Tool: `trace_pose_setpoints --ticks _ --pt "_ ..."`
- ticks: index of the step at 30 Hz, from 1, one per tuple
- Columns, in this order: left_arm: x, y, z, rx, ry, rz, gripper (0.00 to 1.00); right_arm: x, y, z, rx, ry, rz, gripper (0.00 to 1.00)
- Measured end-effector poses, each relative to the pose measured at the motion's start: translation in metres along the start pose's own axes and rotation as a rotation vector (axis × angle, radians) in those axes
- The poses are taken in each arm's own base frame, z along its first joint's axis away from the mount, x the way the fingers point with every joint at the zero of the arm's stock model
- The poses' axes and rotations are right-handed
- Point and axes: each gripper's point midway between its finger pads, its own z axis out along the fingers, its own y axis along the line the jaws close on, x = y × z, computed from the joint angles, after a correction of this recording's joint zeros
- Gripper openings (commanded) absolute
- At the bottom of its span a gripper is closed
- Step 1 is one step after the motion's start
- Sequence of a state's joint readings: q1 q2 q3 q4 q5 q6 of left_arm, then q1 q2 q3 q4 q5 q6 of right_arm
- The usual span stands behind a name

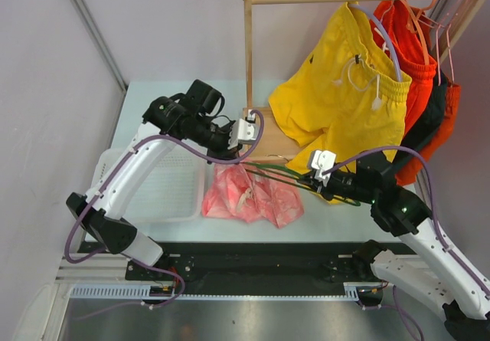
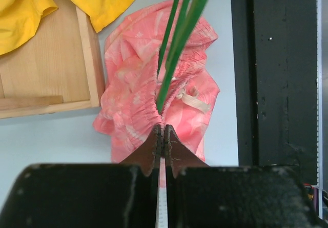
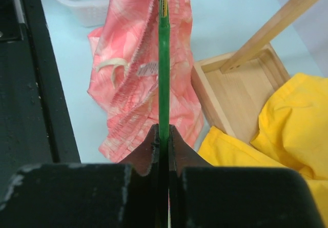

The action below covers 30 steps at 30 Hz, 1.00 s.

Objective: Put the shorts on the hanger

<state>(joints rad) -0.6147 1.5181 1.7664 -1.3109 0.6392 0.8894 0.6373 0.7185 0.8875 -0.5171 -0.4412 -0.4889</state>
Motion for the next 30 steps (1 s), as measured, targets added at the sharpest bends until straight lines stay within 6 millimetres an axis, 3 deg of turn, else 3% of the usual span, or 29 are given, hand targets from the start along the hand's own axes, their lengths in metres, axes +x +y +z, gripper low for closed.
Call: trace_pose_setpoints --ticks 7,10,11,14,16,22,26,30 --pt "-0.001 0.005 0.003 -0.011 0.009 -0.019 0.05 -0.008 0.008 0.023 -0.072 -0.035 0.018 0.0" --pt "0.001 0.006 0.006 -0.01 0.023 -0.022 0.25 -0.007 0.01 0.033 -0.092 -0.041 0.039 0.0" --pt "0.0 0.007 0.007 -0.011 0.024 -0.024 0.41 -0.008 0.01 0.035 -0.096 -0.048 0.045 0.0" --pt "0.001 0.009 0.004 -0.021 0.014 -0.041 0.65 -0.01 0.014 0.038 -0.112 -0.066 0.058 0.0" --pt "0.003 0.013 -0.001 -0.028 -0.002 -0.063 0.72 -0.01 0.017 0.04 -0.125 -0.077 0.068 0.0" --pt "0.027 0.034 -0.04 -0.14 -0.01 -0.054 0.79 -0.005 0.018 0.042 -0.126 -0.076 0.1 0.0" --pt "0.035 0.003 -0.048 -0.145 -0.001 0.034 0.79 -0.006 0.016 0.042 -0.122 -0.083 0.106 0.0" --pt "0.045 -0.019 -0.038 -0.134 0.027 0.069 0.78 -0.009 0.015 0.042 -0.118 -0.095 0.107 0.0"
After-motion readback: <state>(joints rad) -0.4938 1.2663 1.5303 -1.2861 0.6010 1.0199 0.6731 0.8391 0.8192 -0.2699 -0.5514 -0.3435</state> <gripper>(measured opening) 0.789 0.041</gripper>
